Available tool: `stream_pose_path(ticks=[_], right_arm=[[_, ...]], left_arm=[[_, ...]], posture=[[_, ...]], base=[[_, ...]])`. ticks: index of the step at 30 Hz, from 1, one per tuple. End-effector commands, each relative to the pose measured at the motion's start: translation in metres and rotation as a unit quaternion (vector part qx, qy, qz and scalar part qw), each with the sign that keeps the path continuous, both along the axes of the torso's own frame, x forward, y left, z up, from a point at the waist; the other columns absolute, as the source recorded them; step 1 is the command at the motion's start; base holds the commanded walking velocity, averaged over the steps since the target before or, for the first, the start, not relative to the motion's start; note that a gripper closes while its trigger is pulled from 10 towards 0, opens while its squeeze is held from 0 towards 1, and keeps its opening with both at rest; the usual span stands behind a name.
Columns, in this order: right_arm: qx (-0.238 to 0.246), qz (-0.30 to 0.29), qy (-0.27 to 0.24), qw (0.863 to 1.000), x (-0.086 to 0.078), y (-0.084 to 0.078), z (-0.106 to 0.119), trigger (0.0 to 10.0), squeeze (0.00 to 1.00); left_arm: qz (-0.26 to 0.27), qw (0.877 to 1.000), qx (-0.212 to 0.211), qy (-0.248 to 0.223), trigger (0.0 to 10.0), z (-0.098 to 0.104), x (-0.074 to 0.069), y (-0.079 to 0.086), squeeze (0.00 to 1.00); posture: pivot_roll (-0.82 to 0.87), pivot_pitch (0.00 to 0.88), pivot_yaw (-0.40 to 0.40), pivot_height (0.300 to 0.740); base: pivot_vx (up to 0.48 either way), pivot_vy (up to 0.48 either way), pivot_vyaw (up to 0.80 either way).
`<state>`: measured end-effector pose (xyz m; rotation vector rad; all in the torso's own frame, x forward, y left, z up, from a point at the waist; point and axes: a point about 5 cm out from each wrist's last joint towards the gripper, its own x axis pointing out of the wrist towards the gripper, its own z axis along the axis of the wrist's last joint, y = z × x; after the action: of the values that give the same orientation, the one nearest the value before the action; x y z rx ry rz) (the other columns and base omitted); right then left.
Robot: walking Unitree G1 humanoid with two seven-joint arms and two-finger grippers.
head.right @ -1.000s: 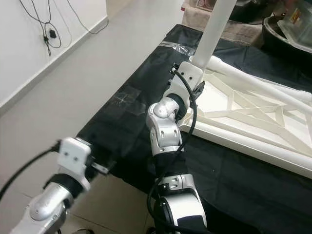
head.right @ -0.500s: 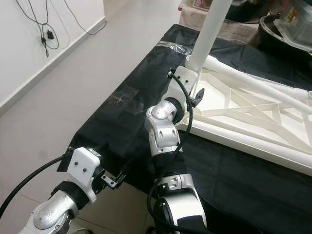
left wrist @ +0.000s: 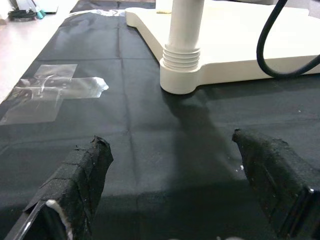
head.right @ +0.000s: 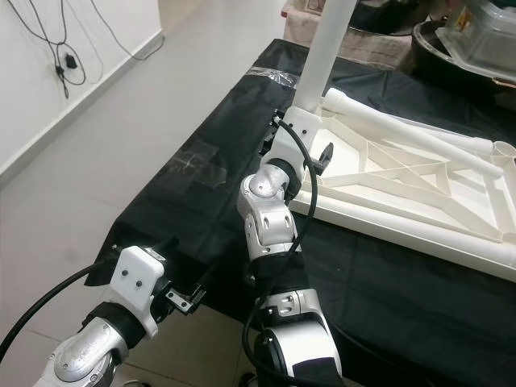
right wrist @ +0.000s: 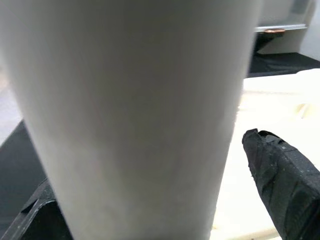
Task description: Building children table
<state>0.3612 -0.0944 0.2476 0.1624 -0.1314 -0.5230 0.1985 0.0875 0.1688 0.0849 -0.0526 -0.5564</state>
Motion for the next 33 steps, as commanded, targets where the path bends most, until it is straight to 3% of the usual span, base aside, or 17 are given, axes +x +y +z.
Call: stream_pose_path(ticks=[1, 15, 22, 26, 33], right_arm=[[0.039, 0.040, 0.048, 0.997, -0.012, 0.025, -0.028, 10.0, 0.00], [-0.007, 0.126, 0.064, 0.990, -0.028, 0.009, -0.049, 10.0, 0.00], [-0.015, 0.134, 0.066, 0.989, -0.030, 0.002, -0.051, 10.0, 0.00], [-0.028, 0.157, 0.069, 0.985, -0.040, -0.011, -0.056, 10.0, 0.00], [-0.031, 0.177, 0.078, 0.981, -0.047, -0.015, -0.064, 10.0, 0.00]], left_arm=[[0.001, 1.000, 0.010, 0.011, 10.0, -0.007, 0.000, 0.001, 0.00], [0.008, 1.000, 0.025, 0.013, 10.0, -0.018, 0.006, 0.005, 0.00], [0.006, 1.000, 0.026, 0.012, 10.0, -0.019, 0.008, 0.005, 0.00], [0.012, 0.999, 0.030, 0.010, 10.0, -0.022, 0.008, 0.008, 0.00], [0.024, 0.999, 0.038, 0.012, 10.0, -0.027, 0.010, 0.012, 0.00]], posture=[[0.17, 0.183, -0.108, 0.740], [0.16, 0.122, -0.097, 0.740], [0.16, 0.103, -0.095, 0.740], [0.16, 0.075, -0.092, 0.740], [0.16, 0.064, -0.091, 0.740]], base=[[0.000, 0.000, 0.00], [0.000, 0.000, 0.00], [0.000, 0.000, 0.00], [0.000, 0.000, 0.00], [0.000, 0.000, 0.00]])
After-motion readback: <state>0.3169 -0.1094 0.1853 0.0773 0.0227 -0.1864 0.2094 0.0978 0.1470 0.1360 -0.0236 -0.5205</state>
